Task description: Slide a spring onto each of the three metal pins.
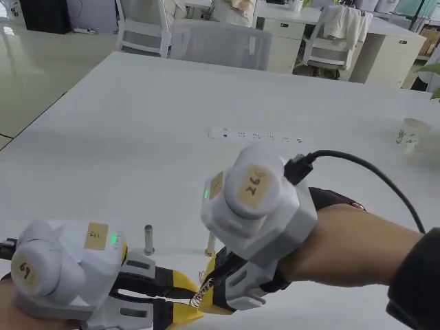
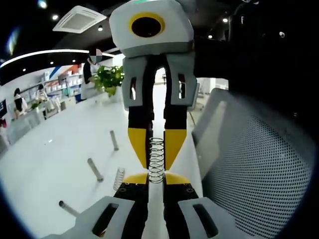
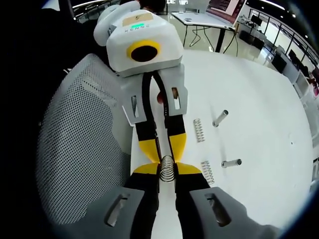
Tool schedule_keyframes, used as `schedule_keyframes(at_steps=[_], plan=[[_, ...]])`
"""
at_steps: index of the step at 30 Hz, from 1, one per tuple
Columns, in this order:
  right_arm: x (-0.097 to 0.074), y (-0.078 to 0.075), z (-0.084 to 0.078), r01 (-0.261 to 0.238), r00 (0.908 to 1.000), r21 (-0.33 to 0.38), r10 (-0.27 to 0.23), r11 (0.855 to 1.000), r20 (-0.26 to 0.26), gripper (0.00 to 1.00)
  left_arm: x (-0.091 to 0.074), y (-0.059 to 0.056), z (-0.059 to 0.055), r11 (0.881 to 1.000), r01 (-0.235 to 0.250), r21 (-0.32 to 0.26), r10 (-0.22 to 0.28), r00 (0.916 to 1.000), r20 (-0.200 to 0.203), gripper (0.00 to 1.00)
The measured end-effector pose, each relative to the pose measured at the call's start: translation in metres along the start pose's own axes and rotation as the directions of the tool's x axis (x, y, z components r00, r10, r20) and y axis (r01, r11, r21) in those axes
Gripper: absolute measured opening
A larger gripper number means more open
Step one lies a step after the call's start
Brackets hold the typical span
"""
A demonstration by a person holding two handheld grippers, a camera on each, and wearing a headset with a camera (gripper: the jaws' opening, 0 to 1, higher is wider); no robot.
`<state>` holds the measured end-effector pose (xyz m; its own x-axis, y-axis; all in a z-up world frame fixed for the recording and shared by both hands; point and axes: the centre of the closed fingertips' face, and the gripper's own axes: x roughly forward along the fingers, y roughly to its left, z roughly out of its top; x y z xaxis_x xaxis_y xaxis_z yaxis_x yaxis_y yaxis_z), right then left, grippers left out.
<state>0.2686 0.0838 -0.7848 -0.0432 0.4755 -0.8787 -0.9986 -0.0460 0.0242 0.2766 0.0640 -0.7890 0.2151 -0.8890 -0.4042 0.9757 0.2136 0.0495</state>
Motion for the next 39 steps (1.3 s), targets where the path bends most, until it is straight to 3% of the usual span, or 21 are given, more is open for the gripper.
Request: schedule_keyframes(at_steps=[7,15,21,39], plan=[[-0.005,-0.004,0.002,0.018,0.9998,0.009,-0.018,1.0,0.012,0.08,-0.001,0.004,0.004,1.0,-0.015,-0.018,0.016,0.9994,0.03,0.03],[-0.012,-0.012,0.001,0.044,0.9988,0.028,-0.044,0.999,0.022,0.08,-0.002,0.004,0.003,0.998,-0.023,-0.051,0.025,0.999,0.037,0.12],[-0.017,-0.017,-0.004,0.057,0.9981,0.043,-0.058,0.997,0.022,0.08,-0.006,0.008,0.005,0.994,-0.041,-0.099,0.048,0.9968,0.065,0.23],[-0.031,-0.034,-0.015,0.095,0.9951,0.086,-0.097,0.992,0.019,0.08,-0.02,0.02,0.002,0.977,-0.119,-0.175,0.136,0.9867,0.089,0.5]])
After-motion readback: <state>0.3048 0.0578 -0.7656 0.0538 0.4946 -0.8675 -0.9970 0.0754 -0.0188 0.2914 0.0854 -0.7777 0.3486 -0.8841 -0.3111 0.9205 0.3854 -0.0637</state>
